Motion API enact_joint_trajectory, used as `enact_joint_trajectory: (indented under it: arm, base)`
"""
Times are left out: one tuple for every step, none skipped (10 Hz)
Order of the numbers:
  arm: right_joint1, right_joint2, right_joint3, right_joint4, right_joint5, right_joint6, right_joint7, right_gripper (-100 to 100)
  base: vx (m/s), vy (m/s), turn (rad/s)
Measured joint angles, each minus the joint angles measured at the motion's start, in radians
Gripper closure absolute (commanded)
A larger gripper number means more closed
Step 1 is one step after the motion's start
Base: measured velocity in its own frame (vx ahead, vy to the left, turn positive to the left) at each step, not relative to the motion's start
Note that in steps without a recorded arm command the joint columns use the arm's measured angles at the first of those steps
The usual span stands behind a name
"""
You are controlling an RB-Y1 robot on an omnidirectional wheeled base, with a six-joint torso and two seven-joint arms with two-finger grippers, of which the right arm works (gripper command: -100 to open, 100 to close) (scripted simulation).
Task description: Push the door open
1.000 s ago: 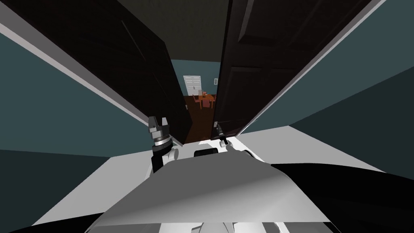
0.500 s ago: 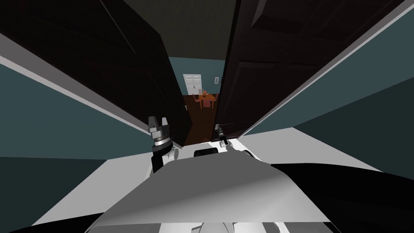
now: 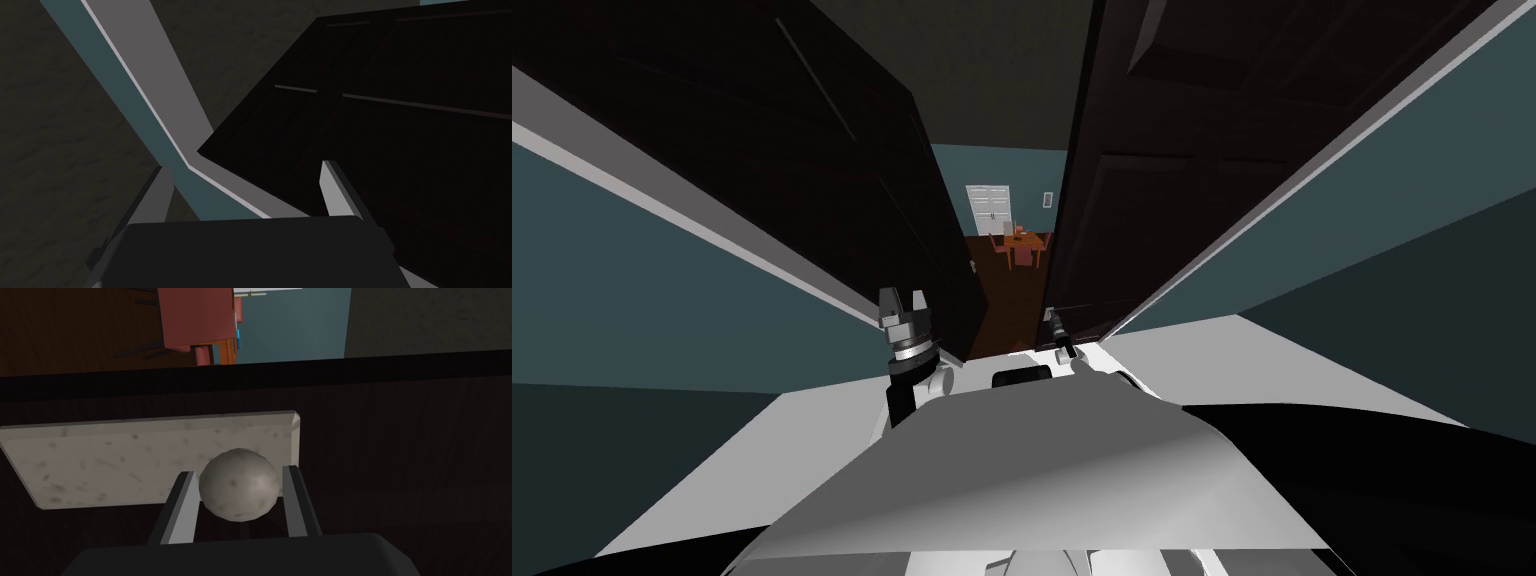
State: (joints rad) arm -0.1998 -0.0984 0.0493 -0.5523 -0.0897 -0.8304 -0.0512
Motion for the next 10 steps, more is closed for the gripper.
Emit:
enact_joint_trajectory:
  arm:
    - [-0.007,0.001,-0.005,0.023,-0.003,-0.007,0.001,100]
    - [0.017,0.003,-0.007,-0.013,-0.004,0.01,0.006,100]
    - [0.014,0.0,-0.012,-0.009,-0.007,0.013,0.005,100]
    - [0.002,-0.001,-0.019,0.011,-0.011,0.004,0.006,100]
    - [-0.004,-0.001,-0.027,0.023,-0.015,-0.004,0.008,100]
    - [-0.009,-0.002,-0.033,0.032,-0.019,-0.011,0.01,100]
    - [-0.001,-0.003,-0.04,0.019,-0.022,-0.007,0.013,100]
    - [-0.003,-0.005,-0.048,0.015,-0.027,-0.003,0.017,100]
    - [0.013,-0.005,-0.055,-0.015,-0.031,0.013,0.022,100]
    - [0.004,-0.008,-0.064,0.001,-0.036,0.012,0.024,100]
  base:
    - [0.137,0.035,-0.036]
    - [0.137,0.057,-0.035]
    - [0.157,0.051,-0.033]
    - [0.183,0.042,-0.027]
    - [0.193,0.042,-0.034]
    - [0.198,0.054,-0.035]
    - [0.171,0.058,-0.047]
    - [0.187,0.073,-0.052]
    - [0.199,0.048,-0.052]
    - [0.202,0.032,-0.029]
